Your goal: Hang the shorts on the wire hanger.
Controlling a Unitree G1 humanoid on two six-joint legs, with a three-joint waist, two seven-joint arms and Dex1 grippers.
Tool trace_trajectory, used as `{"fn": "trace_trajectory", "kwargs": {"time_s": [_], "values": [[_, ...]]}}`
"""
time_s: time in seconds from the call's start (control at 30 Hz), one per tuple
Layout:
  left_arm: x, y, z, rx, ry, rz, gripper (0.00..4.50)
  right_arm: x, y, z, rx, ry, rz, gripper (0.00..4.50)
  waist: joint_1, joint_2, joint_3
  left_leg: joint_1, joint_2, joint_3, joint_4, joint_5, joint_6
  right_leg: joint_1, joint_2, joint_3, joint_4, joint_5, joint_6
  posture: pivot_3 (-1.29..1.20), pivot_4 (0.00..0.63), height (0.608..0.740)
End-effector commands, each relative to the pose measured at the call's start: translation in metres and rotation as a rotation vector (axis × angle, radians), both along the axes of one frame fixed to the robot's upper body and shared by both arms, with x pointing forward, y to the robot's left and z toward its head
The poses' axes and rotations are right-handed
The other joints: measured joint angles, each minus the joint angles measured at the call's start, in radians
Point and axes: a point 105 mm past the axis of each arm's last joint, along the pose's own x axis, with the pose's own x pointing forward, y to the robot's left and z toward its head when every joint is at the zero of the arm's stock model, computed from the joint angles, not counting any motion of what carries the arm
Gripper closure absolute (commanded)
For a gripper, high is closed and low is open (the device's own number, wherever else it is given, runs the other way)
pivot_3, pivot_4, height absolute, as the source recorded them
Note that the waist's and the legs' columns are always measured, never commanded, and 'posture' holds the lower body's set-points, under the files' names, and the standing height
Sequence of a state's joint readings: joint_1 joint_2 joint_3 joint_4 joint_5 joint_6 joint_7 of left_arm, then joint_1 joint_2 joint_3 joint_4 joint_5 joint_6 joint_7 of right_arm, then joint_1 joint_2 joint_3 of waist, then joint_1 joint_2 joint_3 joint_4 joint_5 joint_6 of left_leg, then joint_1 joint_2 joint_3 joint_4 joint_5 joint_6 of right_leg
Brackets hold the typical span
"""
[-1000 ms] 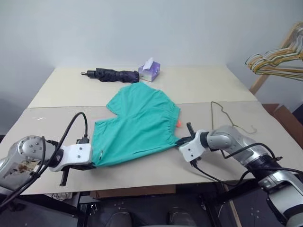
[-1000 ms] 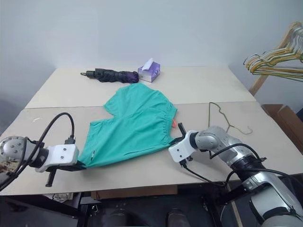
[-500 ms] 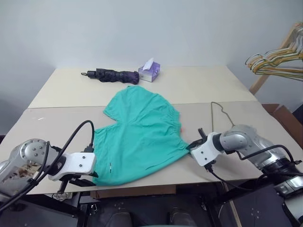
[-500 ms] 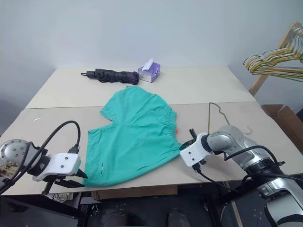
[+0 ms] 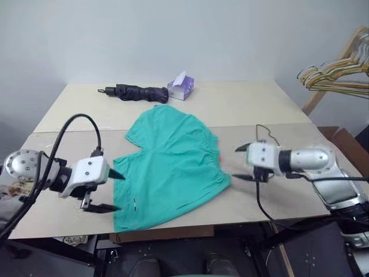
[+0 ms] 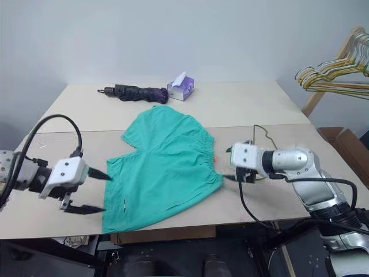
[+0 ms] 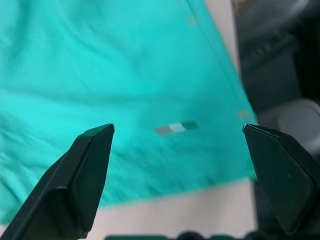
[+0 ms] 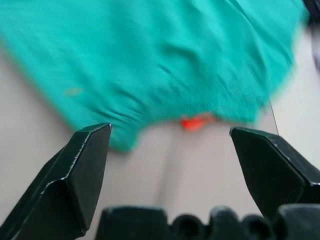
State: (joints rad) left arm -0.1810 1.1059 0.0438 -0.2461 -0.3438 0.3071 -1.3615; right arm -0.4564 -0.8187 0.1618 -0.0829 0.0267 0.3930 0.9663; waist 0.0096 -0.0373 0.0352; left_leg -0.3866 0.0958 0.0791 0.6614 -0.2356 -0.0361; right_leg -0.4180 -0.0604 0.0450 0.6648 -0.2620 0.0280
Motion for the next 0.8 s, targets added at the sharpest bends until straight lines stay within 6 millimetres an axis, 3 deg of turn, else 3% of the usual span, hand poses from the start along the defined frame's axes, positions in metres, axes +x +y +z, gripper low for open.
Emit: {"fn": "trace_trajectory", "kwargs": {"time_s": [0.03, 0.17, 0.33, 0.47, 0.6, 0.8], "values": [[0.016, -0.016, 0.018, -0.086, -0.12, 0.022, 0.03, 0.033, -0.032, 0.015, 0.196, 0.024, -0.423, 0.03, -0.002, 0.0, 0.0, 0.0, 0.0, 0.0, 0.0, 0.0, 0.0, 0.0, 0.0, 0.0, 0.0, 0.0, 0.0, 0.03, 0.0, 0.74], [0.022, -0.043, 0.034, -0.273, -0.149, -0.002, 0.03, 0.054, -0.057, -0.003, 0.345, 0.136, -0.779, 0.03, 0.0, 0.0, 0.0, -0.002, 0.0, 0.0, 0.0, 0.0, 0.0, -0.001, 0.0, 0.0, 0.0, 0.0, 0.0, 0.02, 0.0, 0.74], [0.017, -0.063, 0.05, -0.441, -0.104, -0.066, 0.03, 0.068, -0.071, -0.02, 0.396, 0.18, -0.966, 0.03, -0.008, 0.0, 0.0, -0.003, 0.0, -0.001, 0.0, 0.0, 0.0, -0.002, 0.0, 0.0, -0.001, 0.0, 0.0, 0.0, 0.0, 0.74], [0.014, -0.068, 0.05, -0.447, -0.089, -0.083, 0.03, 0.07, -0.073, -0.042, 0.377, 0.235, -1.019, 0.03, -0.031, 0.0, -0.001, -0.003, 0.0, -0.001, 0.0, 0.0, 0.0, -0.001, 0.0, 0.0, -0.001, 0.0, 0.0, 0.0, 0.0, 0.74], [0.013, -0.068, 0.048, -0.435, -0.088, -0.085, 0.03, 0.064, -0.059, -0.06, 0.374, 0.322, -0.965, 0.03, -0.056, 0.0, -0.001, -0.003, 0.0, -0.003, 0.0, 0.0, 0.0, -0.001, 0.0, 0.0, -0.001, 0.0, 0.0, 0.0, 0.0, 0.74], [0.013, -0.07, 0.05, -0.452, -0.093, -0.083, 0.03, 0.061, -0.048, -0.066, 0.385, 0.335, -0.918, 0.03, -0.079, 0.0, -0.001, -0.003, 0.0, -0.004, 0.0, 0.0, 0.0, 0.0, 0.001, -0.001, -0.001, 0.0, 0.0, 0.01, 0.0, 0.74]]}}
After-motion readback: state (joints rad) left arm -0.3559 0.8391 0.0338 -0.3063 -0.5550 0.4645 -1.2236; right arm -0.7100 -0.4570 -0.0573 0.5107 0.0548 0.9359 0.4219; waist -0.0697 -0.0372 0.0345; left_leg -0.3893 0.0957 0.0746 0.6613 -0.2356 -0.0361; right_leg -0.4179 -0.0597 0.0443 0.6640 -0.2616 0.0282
